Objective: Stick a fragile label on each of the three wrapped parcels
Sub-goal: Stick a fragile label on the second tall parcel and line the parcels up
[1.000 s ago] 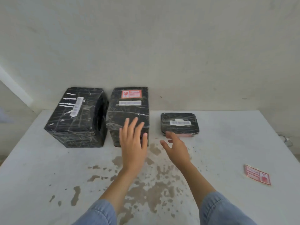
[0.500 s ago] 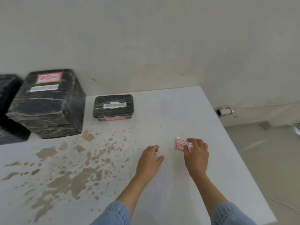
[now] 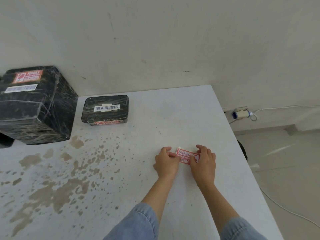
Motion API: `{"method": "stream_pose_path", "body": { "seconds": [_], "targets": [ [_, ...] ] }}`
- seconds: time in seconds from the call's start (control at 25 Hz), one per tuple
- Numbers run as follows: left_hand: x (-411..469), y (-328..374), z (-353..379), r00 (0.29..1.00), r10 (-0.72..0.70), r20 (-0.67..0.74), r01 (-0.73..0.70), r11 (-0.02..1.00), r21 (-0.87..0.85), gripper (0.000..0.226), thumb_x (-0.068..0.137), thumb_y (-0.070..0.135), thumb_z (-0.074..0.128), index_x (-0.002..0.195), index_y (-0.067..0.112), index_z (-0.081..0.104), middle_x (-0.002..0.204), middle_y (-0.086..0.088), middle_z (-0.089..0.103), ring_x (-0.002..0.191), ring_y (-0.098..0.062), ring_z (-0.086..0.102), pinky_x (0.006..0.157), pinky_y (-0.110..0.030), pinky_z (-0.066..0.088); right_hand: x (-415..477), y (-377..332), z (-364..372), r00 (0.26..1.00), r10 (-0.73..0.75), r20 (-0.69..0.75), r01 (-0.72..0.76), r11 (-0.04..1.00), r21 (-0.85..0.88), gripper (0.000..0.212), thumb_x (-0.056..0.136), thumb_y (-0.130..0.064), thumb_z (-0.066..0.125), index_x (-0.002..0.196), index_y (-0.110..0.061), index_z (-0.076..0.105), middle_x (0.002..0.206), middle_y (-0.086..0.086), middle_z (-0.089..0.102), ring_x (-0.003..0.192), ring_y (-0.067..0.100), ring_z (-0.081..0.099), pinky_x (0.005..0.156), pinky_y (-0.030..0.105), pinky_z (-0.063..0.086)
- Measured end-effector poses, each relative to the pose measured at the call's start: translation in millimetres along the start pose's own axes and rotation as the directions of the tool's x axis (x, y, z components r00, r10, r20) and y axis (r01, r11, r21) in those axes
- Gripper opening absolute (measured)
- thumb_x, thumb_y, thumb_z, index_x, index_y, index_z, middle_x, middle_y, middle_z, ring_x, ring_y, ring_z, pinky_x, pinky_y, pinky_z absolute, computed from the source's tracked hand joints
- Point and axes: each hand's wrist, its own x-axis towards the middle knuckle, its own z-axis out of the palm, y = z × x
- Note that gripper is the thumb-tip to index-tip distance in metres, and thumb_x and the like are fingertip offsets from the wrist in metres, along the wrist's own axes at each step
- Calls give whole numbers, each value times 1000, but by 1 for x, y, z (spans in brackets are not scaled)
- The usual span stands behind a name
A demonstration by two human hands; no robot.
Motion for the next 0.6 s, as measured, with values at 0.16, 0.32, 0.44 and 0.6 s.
{"method": "stream_pose_path", "body": {
  "seconds": [0.16, 0.32, 0.44, 0.6],
  "targets": [
    [4, 5, 4, 999, -34, 18, 35, 999, -25, 26, 70, 8, 70, 93, 18, 65, 77, 6, 63, 90, -20, 67, 85, -35, 51, 3, 3, -1, 1000, -12, 5, 12, 999, 35, 40, 81, 0, 59, 119, -10, 56, 112, 9, 57, 112, 27, 46, 88, 40, 44],
    [9, 4, 6, 999, -10, 30, 10, 1000, 18, 13, 69, 16, 72, 67, 26, 64, 85, 0, 70, 86, -20, 67, 81, -38, 53, 5, 7, -2, 1000, -2, 20, 0, 997, 79, 40, 83, 2, 56, 120, -11, 55, 118, 8, 51, 115, 24, 46, 88, 40, 48],
    [11, 7, 2, 1000, 23, -21, -21, 996, 90, 12, 72, 25, 70, 67, 30, 61, 95, 1, 68, 95, -19, 61, 84, -37, 49, 4, 7, -3, 999, -5, -35, 7, 999, 36, 39, 82, -3, 60, 120, -12, 57, 124, 9, 50, 116, 28, 45, 90, 40, 45],
    [11, 12, -22, 996, 89, 21, -89, 995, 37, 14, 76, 23, 66, 67, 28, 57, 83, 8, 67, 91, -19, 63, 90, -42, 47, 3, -13, -8, 989, -140, 53, 143, 989, -43, 39, 85, -15, 62, 123, -22, 58, 125, -4, 56, 125, 21, 37, 91, 32, 28]
  ]
}}
